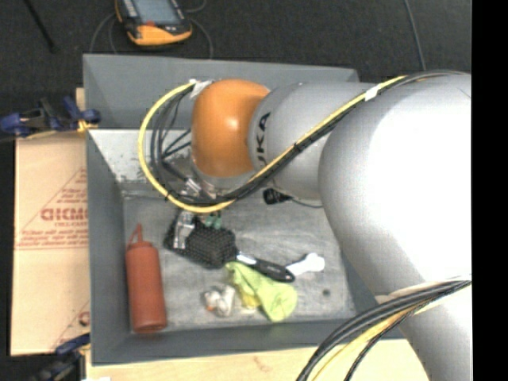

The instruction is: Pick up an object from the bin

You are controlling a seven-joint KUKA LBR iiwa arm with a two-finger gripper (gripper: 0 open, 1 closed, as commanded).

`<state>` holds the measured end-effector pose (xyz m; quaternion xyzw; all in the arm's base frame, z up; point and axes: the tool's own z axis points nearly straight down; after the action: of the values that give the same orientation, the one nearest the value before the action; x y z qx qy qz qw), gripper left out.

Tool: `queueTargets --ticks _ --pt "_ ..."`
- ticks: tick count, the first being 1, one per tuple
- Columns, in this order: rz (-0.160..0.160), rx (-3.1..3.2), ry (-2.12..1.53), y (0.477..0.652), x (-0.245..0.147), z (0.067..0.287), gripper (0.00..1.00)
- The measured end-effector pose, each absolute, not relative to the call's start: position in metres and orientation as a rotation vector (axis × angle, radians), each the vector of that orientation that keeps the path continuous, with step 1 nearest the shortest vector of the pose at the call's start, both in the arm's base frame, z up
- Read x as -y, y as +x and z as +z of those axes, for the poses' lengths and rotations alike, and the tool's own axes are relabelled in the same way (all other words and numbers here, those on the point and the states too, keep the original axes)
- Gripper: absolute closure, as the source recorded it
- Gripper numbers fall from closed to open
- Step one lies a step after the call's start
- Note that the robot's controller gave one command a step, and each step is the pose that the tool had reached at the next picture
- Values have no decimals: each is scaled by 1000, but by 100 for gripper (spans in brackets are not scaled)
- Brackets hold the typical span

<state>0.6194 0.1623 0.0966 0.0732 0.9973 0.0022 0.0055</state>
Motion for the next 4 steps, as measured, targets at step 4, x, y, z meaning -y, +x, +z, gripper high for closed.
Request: queueTargets --ticks 4 --pt "8 -3123 185 613 -146 113 100"
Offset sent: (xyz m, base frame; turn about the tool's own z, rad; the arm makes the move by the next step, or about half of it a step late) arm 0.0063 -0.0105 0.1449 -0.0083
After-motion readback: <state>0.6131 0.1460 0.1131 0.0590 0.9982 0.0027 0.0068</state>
